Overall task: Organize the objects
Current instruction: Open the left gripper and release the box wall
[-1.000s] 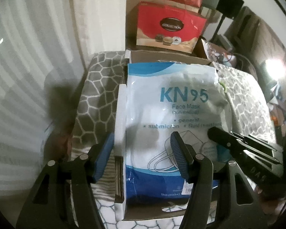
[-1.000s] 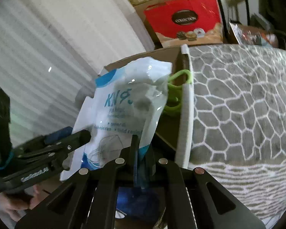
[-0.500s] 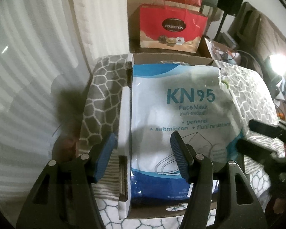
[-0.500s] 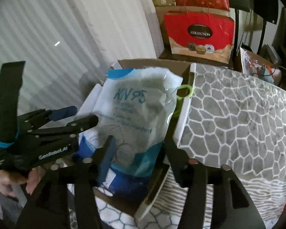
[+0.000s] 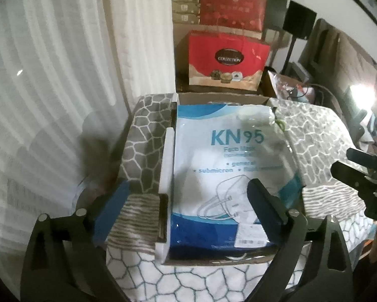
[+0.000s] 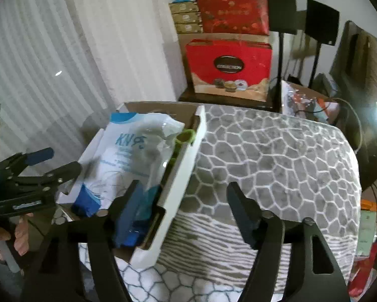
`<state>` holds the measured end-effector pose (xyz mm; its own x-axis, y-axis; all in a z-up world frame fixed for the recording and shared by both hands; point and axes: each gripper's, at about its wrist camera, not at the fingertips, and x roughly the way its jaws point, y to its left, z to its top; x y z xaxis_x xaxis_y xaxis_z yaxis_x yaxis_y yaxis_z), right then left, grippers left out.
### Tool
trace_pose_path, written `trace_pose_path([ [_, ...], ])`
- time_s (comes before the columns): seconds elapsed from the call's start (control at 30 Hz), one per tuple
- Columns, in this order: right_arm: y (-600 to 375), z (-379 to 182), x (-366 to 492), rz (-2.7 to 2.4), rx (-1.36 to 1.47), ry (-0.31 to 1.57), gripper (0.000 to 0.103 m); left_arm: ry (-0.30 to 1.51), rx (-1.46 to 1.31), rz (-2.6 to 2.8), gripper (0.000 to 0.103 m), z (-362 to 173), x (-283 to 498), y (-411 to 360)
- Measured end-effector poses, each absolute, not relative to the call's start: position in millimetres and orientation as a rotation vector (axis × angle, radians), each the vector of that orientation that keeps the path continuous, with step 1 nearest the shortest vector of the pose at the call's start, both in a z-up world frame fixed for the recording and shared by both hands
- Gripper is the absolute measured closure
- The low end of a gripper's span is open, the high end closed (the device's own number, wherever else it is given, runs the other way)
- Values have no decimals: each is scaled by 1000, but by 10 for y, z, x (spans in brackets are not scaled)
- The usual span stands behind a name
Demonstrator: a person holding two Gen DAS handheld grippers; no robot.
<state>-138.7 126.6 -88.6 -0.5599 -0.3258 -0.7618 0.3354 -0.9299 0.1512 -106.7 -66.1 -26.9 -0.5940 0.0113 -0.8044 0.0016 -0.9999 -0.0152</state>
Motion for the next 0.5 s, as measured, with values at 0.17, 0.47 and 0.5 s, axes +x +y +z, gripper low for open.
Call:
trace_pose_path([
  [0.17,1403,-803,-1225,-2575,1166,56,8,-59,-1361,2821,1,-184,-899,-575],
  [0.47,1760,-764,-961,-2708,1154,65,1,-60,-1309,2836,0,-127,-659,-379],
  [0.5,1791,-763,-933,-2713,1153,57,1,-64,-1313,2836,0,-130,-641,-367],
])
